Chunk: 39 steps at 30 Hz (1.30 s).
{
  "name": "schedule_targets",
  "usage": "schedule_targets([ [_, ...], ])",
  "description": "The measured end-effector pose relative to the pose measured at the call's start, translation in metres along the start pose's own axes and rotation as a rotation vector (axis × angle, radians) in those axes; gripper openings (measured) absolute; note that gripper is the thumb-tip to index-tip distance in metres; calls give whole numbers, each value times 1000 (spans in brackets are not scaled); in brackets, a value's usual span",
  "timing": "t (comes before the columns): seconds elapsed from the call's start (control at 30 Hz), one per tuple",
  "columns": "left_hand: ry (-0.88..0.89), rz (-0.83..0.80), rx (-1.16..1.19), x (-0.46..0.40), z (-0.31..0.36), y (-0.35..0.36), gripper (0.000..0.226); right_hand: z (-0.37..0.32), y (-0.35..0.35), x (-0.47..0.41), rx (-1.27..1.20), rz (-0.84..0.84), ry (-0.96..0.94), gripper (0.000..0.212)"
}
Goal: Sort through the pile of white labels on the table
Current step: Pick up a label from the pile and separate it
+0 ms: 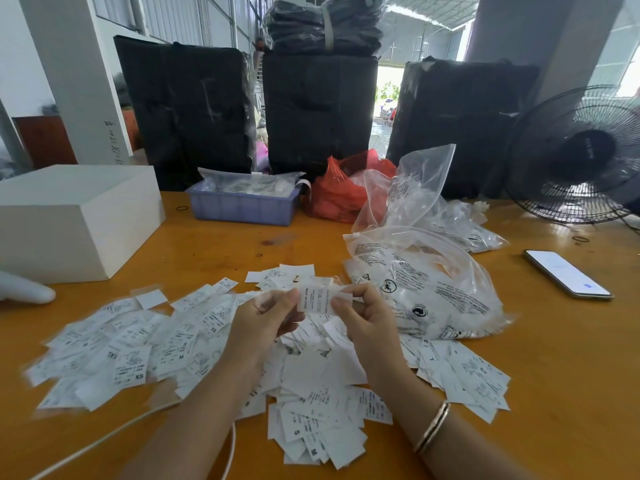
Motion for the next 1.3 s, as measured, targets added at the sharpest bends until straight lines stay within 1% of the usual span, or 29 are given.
schedule_targets([
  [0.07,-2,10,6,0,0,-1,40,1,3,1,75,-60,-16,8],
  [0.13,6,9,-1,0,1,-1,29,1,5,1,146,-101,-29,7],
  [0.23,18,-22,-53,0,2,1,11,2,4,0,179,-111,-14,5],
  [0.4,55,-74,-169,2,4,7,11,5,0,-1,132,-35,24,5],
  [0.5,78,-59,-137,3,5,8,15,9,0,-1,134,-17,39,3],
  [0.57,68,-31,-85,2,5,4,15,10,-6,-1,101,54,58,8],
  [0.63,63,-24,-71,1,4,3,16,9,-11,-2,136,91,54,13],
  [0.8,92,26,-193,5,6,8,19,3,0,0,276,13,-19,9],
  [0.93,120,26,-232,8,10,7,24,-3,12,3,464,-105,-119,12],
  [0.97,130,42,-246,9,12,6,23,-5,14,3,487,-123,-136,14],
  [1.03,176,143,-293,11,20,-4,21,-7,12,2,468,-121,-135,20],
  [1.1,233,300,-328,11,31,-23,24,-2,3,-1,305,-58,-54,21],
  [1.17,289,449,-345,11,38,-46,27,7,-4,-4,141,-23,57,36],
  [1.23,288,552,-439,7,39,-62,37,14,-8,-6,150,-38,117,42],
  [1.3,221,608,-650,2,35,-69,45,17,-10,-7,224,-39,119,46],
])
Point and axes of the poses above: each hand's wrist, its own x-axis away from the middle knuckle, its own y-axis out of the palm, z = x × y, the point moved 8 cm from there along -x, towards the middle knuckle, and after that the axes turned 13 degrees about -y, right-handed, at the moved point
